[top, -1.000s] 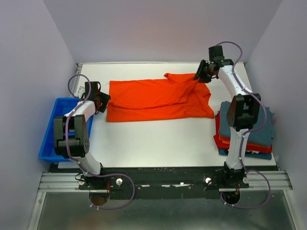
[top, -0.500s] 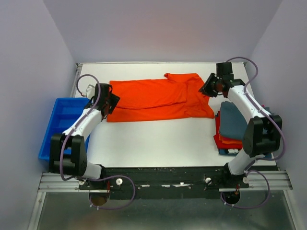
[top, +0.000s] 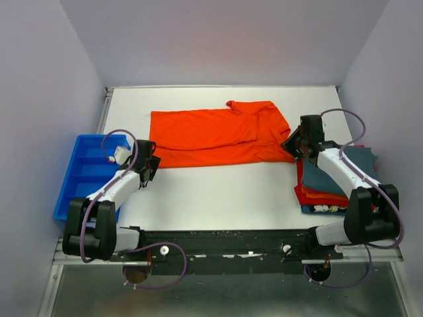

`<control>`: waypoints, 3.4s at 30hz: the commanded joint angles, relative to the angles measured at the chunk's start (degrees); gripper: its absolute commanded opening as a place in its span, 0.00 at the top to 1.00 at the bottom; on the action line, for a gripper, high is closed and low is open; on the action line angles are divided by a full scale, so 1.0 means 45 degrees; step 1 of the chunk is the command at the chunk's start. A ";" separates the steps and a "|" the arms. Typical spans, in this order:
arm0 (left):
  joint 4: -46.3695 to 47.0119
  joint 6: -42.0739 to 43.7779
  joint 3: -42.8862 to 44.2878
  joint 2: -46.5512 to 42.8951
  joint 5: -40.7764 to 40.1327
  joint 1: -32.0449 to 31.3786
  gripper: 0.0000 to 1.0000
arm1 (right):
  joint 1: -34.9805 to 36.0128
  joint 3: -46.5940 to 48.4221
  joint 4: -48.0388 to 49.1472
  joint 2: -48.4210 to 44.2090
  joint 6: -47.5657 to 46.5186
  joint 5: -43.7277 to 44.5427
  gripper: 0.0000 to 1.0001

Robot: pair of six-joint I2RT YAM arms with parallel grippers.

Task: Fold and stack the t-shirts
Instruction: Fold the flattened tshirt in 1/3 of the way

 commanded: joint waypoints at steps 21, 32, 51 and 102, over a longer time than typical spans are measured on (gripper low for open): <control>0.0145 -0.2245 0.1253 0.3642 -0.1285 0.0608 0.87 | 0.0075 -0.2468 0.3363 -0.1791 0.0769 0.0538 0.70; -0.0952 -0.1112 0.2330 0.3313 -0.1599 0.1485 1.00 | 0.0075 -0.2255 0.1979 -0.0934 0.1472 0.1182 0.62; -0.0267 -0.0136 0.1782 0.2413 -0.2008 0.2092 1.00 | 0.0798 -0.1277 -0.0171 0.1234 0.2331 0.2745 0.65; 0.0007 0.0568 0.1684 0.2511 -0.1794 0.2366 1.00 | 0.1657 0.0108 -0.1420 0.3012 0.2546 0.3388 0.53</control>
